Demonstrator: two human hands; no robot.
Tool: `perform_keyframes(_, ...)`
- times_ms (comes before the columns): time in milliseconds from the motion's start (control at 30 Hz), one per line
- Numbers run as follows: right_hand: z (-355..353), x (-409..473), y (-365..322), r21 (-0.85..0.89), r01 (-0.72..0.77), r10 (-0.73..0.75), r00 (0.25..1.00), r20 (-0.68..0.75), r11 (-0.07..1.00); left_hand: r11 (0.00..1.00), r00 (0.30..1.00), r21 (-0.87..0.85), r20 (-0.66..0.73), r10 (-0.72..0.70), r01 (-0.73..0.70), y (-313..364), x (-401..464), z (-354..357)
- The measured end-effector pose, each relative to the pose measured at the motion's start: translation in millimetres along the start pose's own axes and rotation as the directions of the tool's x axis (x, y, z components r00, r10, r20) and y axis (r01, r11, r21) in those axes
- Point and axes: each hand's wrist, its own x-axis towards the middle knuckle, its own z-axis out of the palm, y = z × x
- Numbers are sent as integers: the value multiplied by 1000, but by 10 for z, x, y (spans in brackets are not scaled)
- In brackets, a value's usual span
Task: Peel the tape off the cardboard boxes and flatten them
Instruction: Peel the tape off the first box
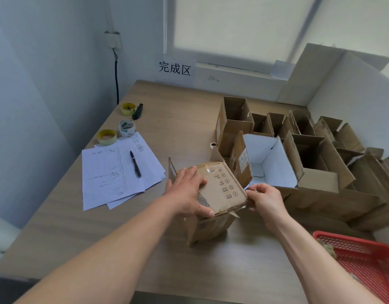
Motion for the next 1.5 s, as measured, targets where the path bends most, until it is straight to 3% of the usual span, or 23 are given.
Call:
perform_keyframes(67, -9, 15, -38, -36, 41, -41, 999, 5, 998, 1000, 1000, 2, 2, -7, 7, 25, -7, -13)
perform_keyframes(133, 30, -25, -70, -28, 100, -102, 992, -80, 995, 1000, 1000, 2, 8, -26, 26, 34, -19, -33)
perform_keyframes(233, 97, -228, -53, 306, 119, -67, 982, -175, 945, 999, 999, 11, 9, -52, 52, 54, -32, -55)
perform_keyframes(300, 99, -432, 26, 410, 154, -75, 976, -203, 899, 998, 998, 15, 6, -56, 56, 87, -36, -61)
perform_keyframes(367, 112, -630, 131, 295, 267, -220, 958, -181, 918, 998, 998, 18, 0, -63, 63, 121, -30, -71)
perform_keyframes(500, 198, -779, 223, -8, 418, -415, 903, 113, 908, 997, 998, 32, -12, -67, 67, 159, -54, -77)
perform_keyframes(600, 269, -756, 227, 7, 413, -408, 896, 174, 911, 996, 997, 18, -6, -82, 82, 165, -94, -71)
perform_keyframes(900, 390, -833, 504, 267, 413, -443, 894, 61, 871, 999, 999, 23, 27, -43, 42, 111, 27, -86)
perform_keyframes(1033, 507, -830, 555, 417, 316, -341, 940, -15, 852, 999, 999, 26, 16, -43, 42, 97, 44, -72)
perform_keyframes(1233, 535, -778, 410, 527, 165, -205, 979, 17, 834, 986, 996, 159, 66, -53, 41, 69, 2, -78)
perform_keyframes(1367, 457, -701, 195, 528, 174, -217, 976, 21, 831, 973, 996, 220, -76, -56, 72, 177, -35, -126)
perform_keyframes(1433, 376, -648, 7, 533, 221, -273, 962, 19, 817, 982, 985, 129, -125, -122, 138, 233, -47, -212)
perform_keyframes(1500, 299, -602, -210, 505, 291, -368, 928, 57, 812, 969, 966, -112, -109, -233, 221, 198, -116, -290)
